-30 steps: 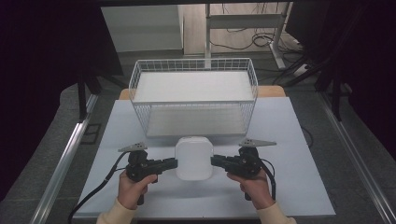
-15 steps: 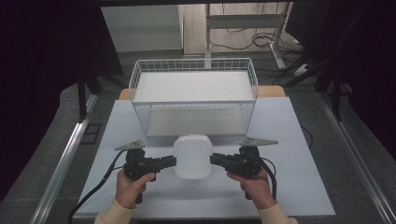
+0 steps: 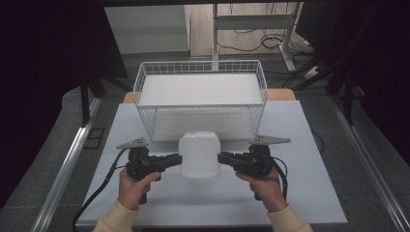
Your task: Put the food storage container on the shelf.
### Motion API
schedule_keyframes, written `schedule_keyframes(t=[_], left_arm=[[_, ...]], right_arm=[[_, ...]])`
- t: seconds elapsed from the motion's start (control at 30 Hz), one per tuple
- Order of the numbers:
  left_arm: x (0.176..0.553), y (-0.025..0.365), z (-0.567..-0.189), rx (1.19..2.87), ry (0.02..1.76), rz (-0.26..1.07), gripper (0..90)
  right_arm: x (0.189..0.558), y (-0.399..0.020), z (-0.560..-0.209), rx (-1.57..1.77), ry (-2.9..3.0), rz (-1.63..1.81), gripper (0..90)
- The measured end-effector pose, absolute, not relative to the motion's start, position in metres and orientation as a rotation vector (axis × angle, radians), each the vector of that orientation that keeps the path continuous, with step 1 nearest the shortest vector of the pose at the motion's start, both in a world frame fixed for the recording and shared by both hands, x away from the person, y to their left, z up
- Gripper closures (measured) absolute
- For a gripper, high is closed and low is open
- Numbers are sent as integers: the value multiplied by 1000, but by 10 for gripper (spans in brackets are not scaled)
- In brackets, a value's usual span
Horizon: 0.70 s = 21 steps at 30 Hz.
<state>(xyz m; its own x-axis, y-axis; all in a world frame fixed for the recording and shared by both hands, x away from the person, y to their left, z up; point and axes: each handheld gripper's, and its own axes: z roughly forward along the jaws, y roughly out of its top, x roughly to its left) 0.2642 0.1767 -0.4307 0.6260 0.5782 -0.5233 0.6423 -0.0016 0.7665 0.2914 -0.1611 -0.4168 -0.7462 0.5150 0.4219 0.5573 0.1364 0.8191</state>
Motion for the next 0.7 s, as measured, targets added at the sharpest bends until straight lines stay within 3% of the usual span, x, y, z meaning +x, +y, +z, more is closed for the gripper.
schedule_keyframes(t=[0.7], left_arm=[[283, 176, -383, 1657, 983, -9, 792]], right_arm=[[315, -164, -372, -1063, -2316, -1796, 795]])
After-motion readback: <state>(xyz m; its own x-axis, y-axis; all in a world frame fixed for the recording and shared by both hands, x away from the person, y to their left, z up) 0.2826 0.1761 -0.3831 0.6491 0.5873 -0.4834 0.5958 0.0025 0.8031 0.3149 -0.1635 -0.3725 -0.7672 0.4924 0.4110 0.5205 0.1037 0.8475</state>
